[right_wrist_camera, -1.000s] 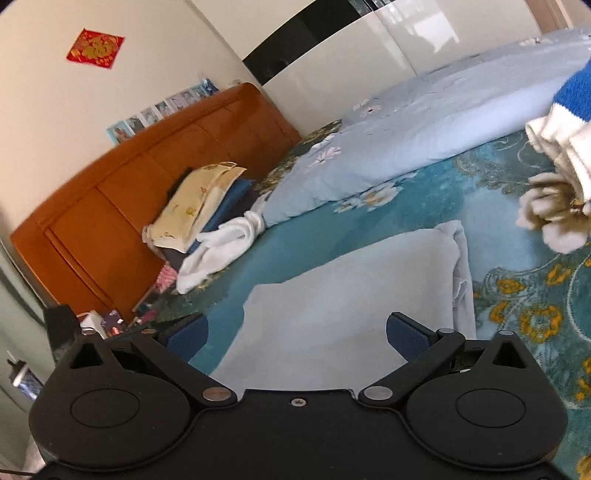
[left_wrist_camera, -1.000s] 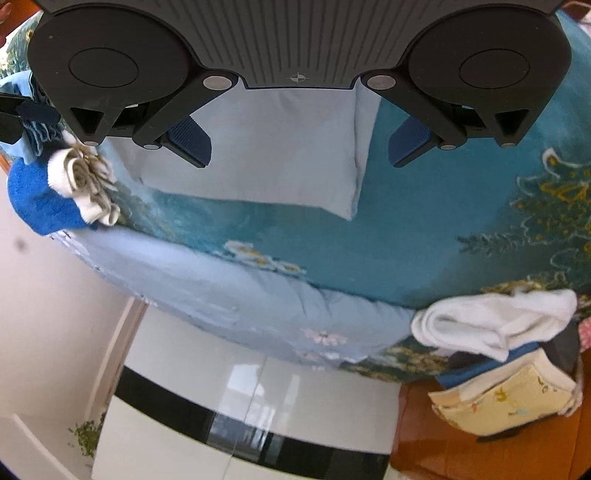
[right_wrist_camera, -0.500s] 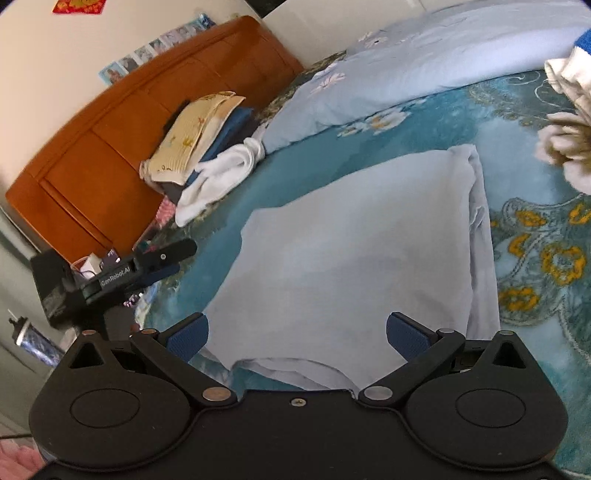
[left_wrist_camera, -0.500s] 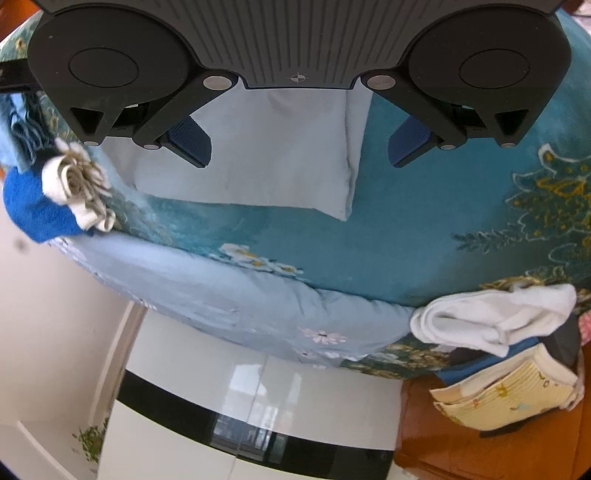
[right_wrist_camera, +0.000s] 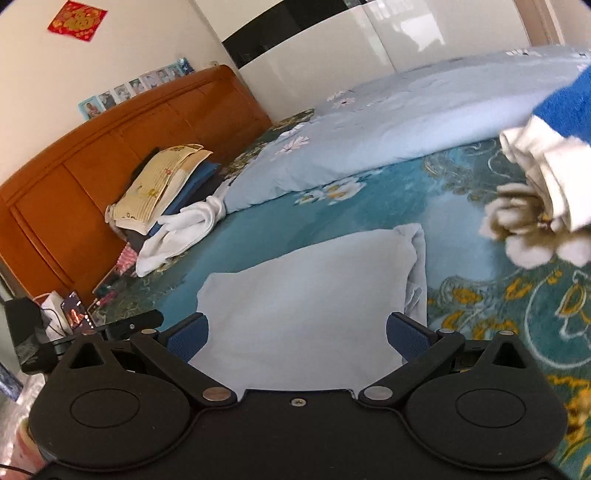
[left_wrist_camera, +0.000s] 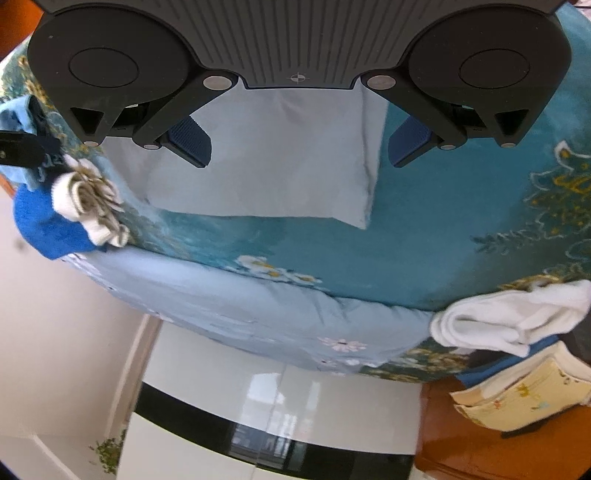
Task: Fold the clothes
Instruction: 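Position both open grippers over the edges of the folded shirt, then grasp one shirt edge with the right gripper while the left gripper grasps the other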
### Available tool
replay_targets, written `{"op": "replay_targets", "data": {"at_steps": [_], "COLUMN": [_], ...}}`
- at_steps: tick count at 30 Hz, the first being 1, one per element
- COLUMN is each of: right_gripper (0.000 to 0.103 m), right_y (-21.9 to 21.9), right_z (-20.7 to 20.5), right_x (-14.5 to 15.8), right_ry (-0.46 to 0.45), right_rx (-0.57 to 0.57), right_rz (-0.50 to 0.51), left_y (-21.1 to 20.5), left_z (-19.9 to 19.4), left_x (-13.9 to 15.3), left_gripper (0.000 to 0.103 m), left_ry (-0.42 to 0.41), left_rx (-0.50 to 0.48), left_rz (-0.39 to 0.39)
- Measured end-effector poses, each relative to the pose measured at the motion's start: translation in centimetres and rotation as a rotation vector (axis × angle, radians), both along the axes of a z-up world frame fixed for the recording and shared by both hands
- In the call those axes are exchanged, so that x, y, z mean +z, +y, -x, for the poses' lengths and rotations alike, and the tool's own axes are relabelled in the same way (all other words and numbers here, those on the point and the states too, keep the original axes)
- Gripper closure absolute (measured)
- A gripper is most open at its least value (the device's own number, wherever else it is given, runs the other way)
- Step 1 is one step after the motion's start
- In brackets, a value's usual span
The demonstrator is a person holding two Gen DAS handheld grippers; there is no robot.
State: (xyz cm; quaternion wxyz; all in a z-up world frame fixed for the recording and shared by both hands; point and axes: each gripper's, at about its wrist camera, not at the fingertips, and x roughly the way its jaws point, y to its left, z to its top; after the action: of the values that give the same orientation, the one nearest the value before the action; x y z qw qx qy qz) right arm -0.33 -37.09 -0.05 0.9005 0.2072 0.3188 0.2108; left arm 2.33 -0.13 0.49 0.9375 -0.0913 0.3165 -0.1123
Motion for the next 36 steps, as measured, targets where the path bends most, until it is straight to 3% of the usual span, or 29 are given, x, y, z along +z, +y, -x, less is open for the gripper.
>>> {"op": "replay_targets", "data": {"at_steps": [4,8,15,20,28,34,36], "right_gripper": [0.001,0.001,0.001,0.001,0.004,0.004,0.004], "right_y": [-1.0,-1.0,-2.3,-3.6,-4.5,-3.5,-2.7], "right_z": [-0.4,-0.9,-2.5,-3.2,-3.9,-4.4,-4.3], "right_x": [-0.8,-1.5,-4.1,-5.4,-6.9,-7.0,-6.9], "right_ry": [0.014,0.010,0.095,0.118,0.122,0.113,0.093], "right_rx": [-0.021,-0.061,-0.134,-0.175,-0.156,-0.067,-0.048], "right_rz": [-0.083,-0.022,-0.005,-0.007,-0.069,-0.034,0.023], "left_y": [0.3,0.6,0.4,0.2,-0.4,-0.5,-0.5], "left_z": [-0.2,-0.3,-0.6,-0.5,-0.9,-1.1,-1.2], "left_x": [-0.3,-0.9,-1.6,-1.9,-2.6,-2.7,-2.8], "left_gripper": [0.000,0.000,0.000,0.000,0.000,0.000,0.000], "left_ry": [0.018,0.038,0.066,0.057,0.063,0.063,0.066], "left_rx": [-0.013,-0.019,-0.006,-0.041,-0.083,-0.082,-0.079], "left_rz": [0.027,0.067,0.049,0.093,0.120,0.123,0.122]}}
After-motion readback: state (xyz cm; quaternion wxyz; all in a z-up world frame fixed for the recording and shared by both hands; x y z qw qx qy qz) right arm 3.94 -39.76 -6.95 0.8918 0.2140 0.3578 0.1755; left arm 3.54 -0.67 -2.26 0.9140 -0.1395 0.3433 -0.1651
